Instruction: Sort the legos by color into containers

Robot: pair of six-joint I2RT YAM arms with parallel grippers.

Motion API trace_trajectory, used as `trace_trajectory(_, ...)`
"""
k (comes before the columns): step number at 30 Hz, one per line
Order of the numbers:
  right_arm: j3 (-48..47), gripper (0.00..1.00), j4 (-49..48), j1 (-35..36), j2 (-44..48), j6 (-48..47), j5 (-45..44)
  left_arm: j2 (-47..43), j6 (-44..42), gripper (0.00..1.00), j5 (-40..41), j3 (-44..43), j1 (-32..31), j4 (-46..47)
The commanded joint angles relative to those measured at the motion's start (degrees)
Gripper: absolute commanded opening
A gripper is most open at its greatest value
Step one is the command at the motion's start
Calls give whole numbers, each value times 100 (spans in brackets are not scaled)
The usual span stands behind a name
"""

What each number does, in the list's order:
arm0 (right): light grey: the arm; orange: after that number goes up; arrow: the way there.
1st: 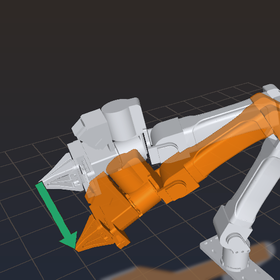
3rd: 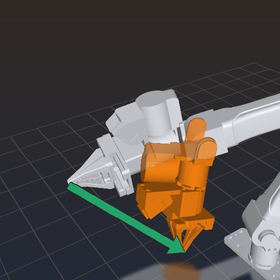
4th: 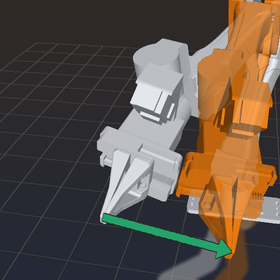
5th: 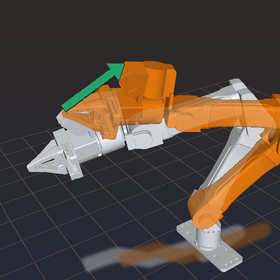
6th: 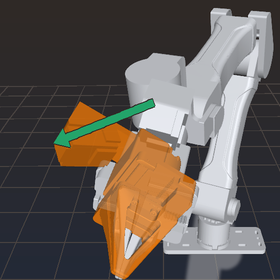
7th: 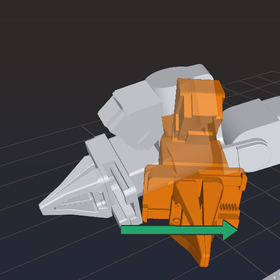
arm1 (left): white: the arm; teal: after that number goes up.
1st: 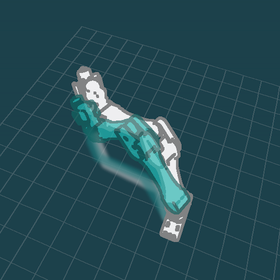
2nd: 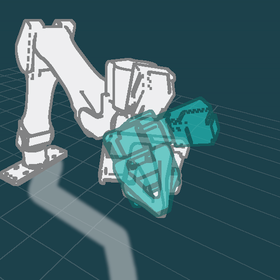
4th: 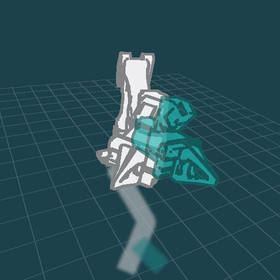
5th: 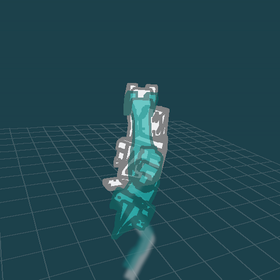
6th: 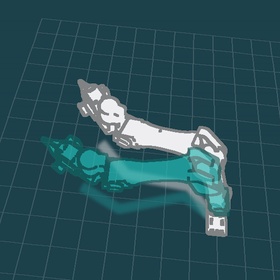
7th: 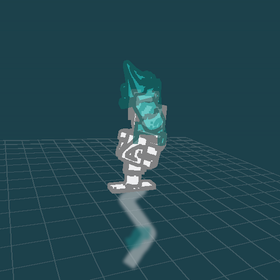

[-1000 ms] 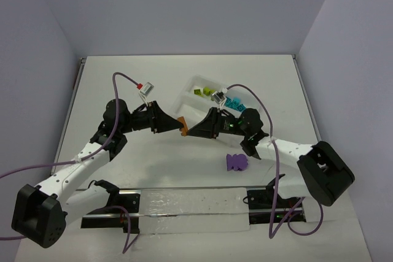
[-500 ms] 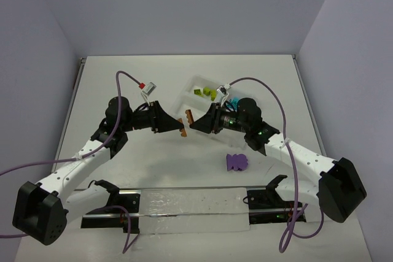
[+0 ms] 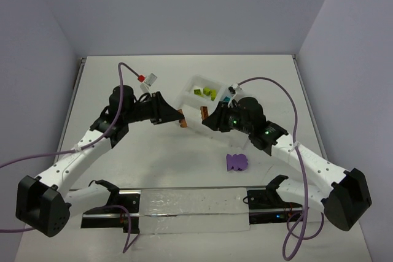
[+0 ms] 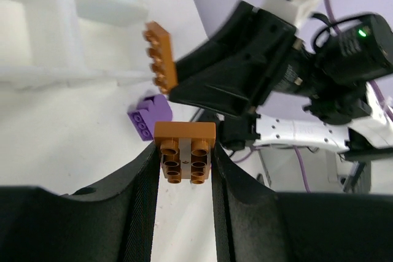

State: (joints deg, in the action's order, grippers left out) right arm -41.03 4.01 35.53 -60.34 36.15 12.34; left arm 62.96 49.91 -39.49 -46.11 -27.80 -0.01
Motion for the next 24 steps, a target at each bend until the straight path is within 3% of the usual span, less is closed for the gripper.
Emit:
trace_trajectory(1, -389, 0, 623, -11, 237, -317, -664, 545, -496, 0, 798, -851, 6, -914)
trace_trajectory(16, -947, 0, 1702, -11, -17, -319, -1411, 2539, -1288, 0, 1719, -3143, -15, -2550)
trace_trajectory(24, -1535, 0, 2120, -11, -274, -466, -1412, 3266, -1493, 0, 2072, -3700, -33, -2780)
